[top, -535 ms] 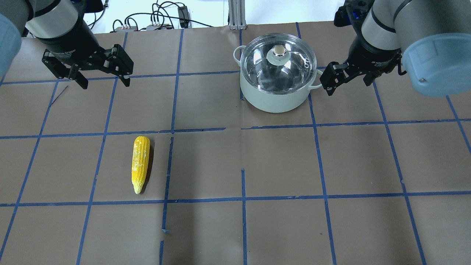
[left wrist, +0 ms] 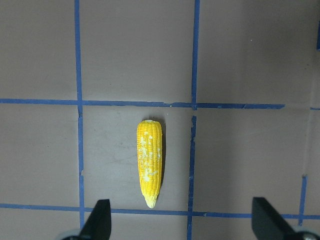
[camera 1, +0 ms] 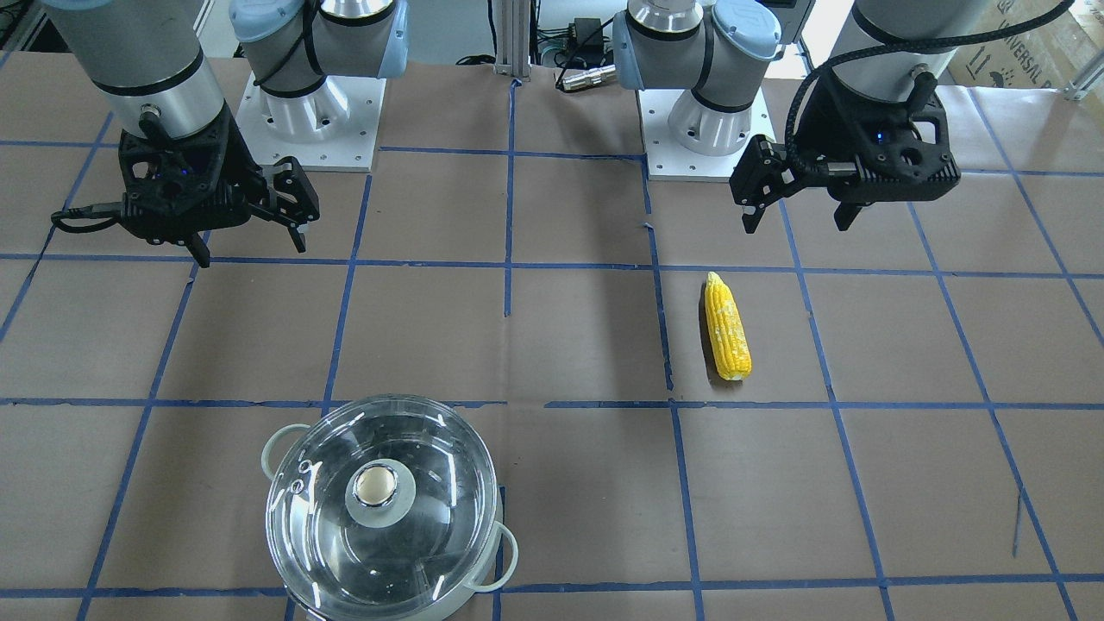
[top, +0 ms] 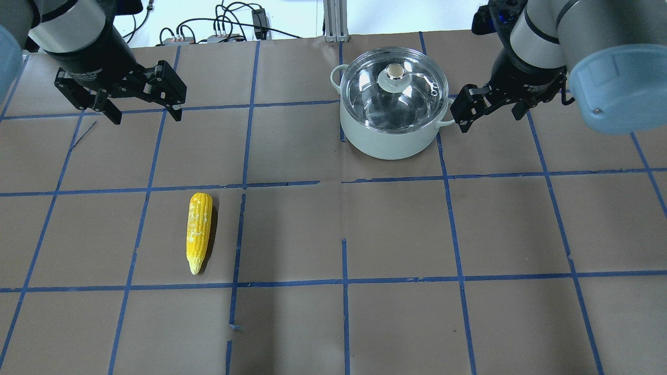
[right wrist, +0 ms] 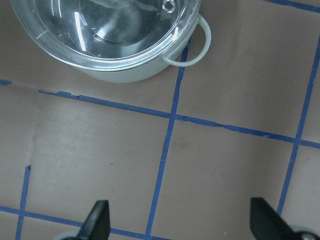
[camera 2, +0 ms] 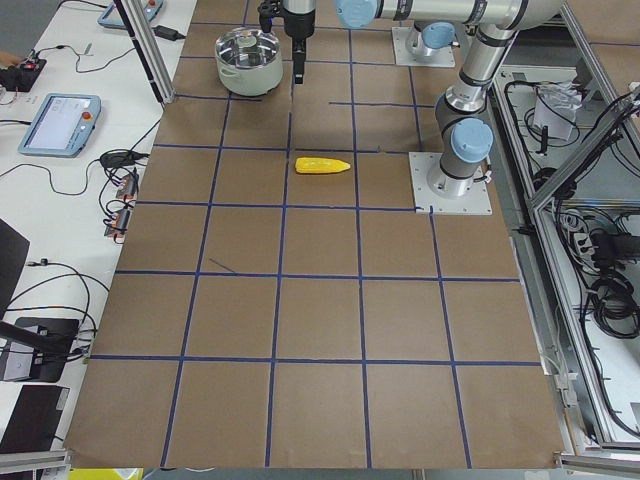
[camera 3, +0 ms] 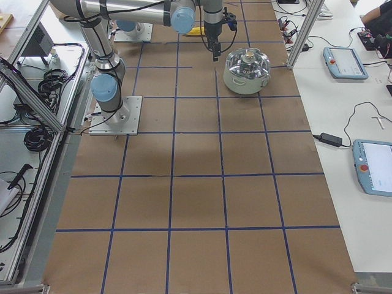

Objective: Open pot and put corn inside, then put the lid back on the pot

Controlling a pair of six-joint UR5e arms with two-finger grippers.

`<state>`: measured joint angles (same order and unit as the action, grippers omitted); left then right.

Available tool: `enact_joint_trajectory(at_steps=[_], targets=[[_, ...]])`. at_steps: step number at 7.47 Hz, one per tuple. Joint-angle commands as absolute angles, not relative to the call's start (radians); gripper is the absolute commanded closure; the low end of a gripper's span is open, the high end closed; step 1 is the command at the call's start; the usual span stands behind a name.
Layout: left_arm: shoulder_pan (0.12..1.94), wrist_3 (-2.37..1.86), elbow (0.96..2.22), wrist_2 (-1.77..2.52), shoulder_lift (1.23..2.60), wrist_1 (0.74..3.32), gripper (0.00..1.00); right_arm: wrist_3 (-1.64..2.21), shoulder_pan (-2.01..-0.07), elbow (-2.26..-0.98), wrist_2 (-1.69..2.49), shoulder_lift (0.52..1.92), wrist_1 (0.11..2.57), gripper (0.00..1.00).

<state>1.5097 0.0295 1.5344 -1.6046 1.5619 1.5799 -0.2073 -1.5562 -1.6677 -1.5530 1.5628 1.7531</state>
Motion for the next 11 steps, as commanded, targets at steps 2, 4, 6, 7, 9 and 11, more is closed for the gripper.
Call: enact_joint_trajectory(at_steps=[2, 4, 6, 7, 9, 11], targets=[[1.509, 0.028, 1.542, -1.605, 1.559, 1.580, 0.00, -0.141, -1.649, -1.441, -1.557, 1.342, 1.749, 0.00], [1.509, 0.026, 1.543, -1.608, 1.560, 1.580, 0.00, -0.130, -1.703, -1.336, -1.566, 1.232, 1.743, 0.00], [1.509, 0.026, 1.545, -1.608, 1.559, 1.580, 0.00, -0.133, -1.701, -1.330, -1.557, 1.108, 1.841, 0.00], [1.509, 0.026, 1.546, -1.608, 1.559, 1.580, 0.00, -0.136, -1.701, -1.319, -1.555, 1.086, 1.888, 0.00], [1.509, 0.028, 1.548, -1.608, 1.559, 1.582, 0.00, -0.137, -1.701, -1.245, -1.551, 1.016, 1.890, 0.00], [1.511, 0.031, 1.548, -1.603, 1.568, 1.592, 0.00, -0.140, -1.704, -1.129, -1.555, 0.953, 1.870, 0.00]])
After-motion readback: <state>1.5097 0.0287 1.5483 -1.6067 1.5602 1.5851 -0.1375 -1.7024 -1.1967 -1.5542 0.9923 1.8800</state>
